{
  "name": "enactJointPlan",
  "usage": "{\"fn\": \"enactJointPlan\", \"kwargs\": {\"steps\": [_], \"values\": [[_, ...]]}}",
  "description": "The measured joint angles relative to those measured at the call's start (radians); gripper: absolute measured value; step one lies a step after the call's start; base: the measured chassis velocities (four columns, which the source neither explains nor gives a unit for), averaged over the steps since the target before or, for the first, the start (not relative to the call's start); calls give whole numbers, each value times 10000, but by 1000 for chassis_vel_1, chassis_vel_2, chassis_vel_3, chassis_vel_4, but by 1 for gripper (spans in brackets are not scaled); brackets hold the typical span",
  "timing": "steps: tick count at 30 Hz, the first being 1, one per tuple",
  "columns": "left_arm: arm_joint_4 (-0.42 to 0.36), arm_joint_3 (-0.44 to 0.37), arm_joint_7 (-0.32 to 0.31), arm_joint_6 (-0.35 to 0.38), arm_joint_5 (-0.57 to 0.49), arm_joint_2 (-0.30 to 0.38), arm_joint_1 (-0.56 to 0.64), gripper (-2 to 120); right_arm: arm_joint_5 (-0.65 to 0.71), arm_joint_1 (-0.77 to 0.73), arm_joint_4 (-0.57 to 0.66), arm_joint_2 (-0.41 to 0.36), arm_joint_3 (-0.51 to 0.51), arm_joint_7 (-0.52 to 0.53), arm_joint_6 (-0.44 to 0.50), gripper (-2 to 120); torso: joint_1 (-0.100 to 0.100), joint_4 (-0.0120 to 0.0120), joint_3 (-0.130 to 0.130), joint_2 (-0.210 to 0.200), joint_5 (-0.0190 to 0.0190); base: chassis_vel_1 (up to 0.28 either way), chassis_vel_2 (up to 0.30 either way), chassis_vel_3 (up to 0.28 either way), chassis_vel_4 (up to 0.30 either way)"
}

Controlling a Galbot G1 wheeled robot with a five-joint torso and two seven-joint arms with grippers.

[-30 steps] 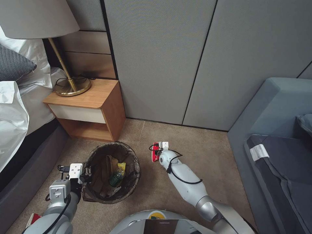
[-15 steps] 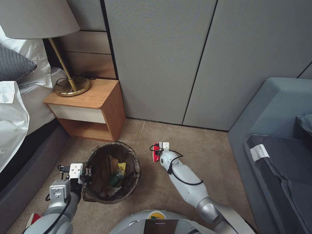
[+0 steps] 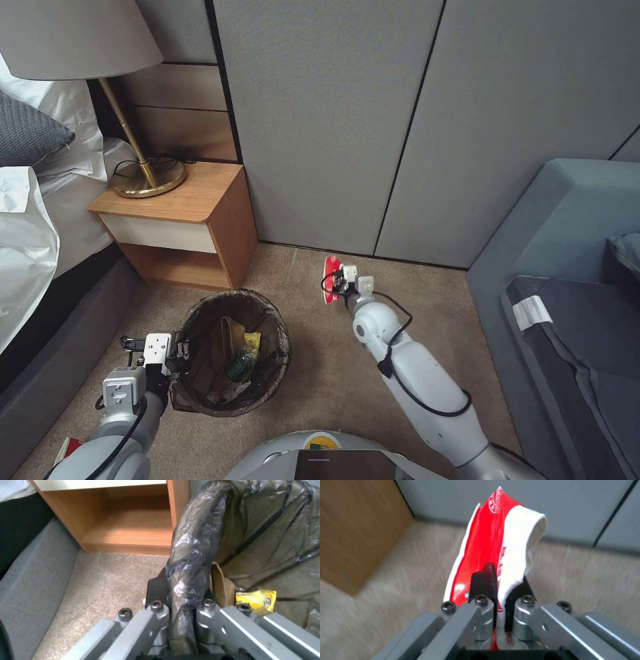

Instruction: Pick up the trash bin, then pick up the garbage from the floor and place it into the trash bin.

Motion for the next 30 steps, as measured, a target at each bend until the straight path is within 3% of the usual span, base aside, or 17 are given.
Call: {"fn": "enactJointPlan", "kwargs": {"steps": [2, 5, 7, 14, 21, 30], "values": [[0, -9, -18, 10, -23, 48, 0, 4, 240, -119, 1220, -342, 190, 134, -179, 0, 0, 0, 0, 0, 1, 0, 0, 0, 0], [0, -9, -27, 24, -41, 89, -5, 4, 524, -163, 2027, -693, 296, 172, -384, 0, 0, -2, 0, 0, 0, 0, 0, 0, 0], [0, -9, -81, 110, -64, 145, -23, 4, 1290, -130, 3327, -1543, 369, 228, -662, 0, 0, -5, 0, 0, 0, 0, 0, 0, 0], [0, -7, -189, 197, -137, 184, -56, 4, 2550, 79, 5594, -2914, 383, -215, -822, 0, 0, -3, 0, 1, -2, 0, 0, 0, 0], [0, 21, -207, 226, -76, 118, -40, 4, 3112, 517, 6662, -3593, 85, -1454, -364, 0, 0, -1, 0, 0, 0, 0, 0, 0, 0], [0, 18, -210, 230, 2, 59, -19, 4, 3724, 1099, 7398, -4440, -334, -3190, -467, 0, 0, -1, 0, 0, -1, 0, 0, 0, 0]]}}
